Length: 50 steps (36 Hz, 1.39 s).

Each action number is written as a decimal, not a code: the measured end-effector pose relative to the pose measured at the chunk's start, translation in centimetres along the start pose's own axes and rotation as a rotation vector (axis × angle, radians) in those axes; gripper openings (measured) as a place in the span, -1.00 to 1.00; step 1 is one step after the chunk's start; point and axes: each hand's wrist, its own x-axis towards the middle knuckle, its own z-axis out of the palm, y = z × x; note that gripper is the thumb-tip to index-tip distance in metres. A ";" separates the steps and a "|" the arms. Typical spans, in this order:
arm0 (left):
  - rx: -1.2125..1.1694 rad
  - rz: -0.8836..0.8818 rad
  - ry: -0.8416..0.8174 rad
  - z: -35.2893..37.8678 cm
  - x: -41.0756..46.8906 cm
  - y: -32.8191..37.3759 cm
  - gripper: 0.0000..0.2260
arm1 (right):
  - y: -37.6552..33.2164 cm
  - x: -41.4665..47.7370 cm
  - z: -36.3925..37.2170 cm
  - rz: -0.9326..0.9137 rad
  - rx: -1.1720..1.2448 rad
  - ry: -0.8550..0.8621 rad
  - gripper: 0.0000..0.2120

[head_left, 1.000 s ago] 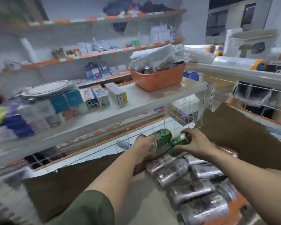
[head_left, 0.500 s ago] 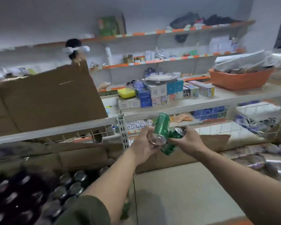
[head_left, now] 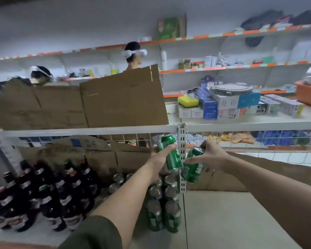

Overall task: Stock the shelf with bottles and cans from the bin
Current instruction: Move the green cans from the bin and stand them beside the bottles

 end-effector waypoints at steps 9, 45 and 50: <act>0.192 0.106 0.191 -1.6 0.0 0.5 -0.53 | 0.0 1.5 1.0 -0.075 -0.107 -0.142 -0.25; 1.013 0.151 -0.210 -9.4 -6.3 -1.4 -0.37 | -4.1 -8.0 8.6 0.064 0.032 -0.069 -0.47; 1.060 0.142 -0.309 -9.8 -6.9 -1.1 -0.31 | -4.9 -8.3 9.1 0.130 -0.036 -0.095 -0.34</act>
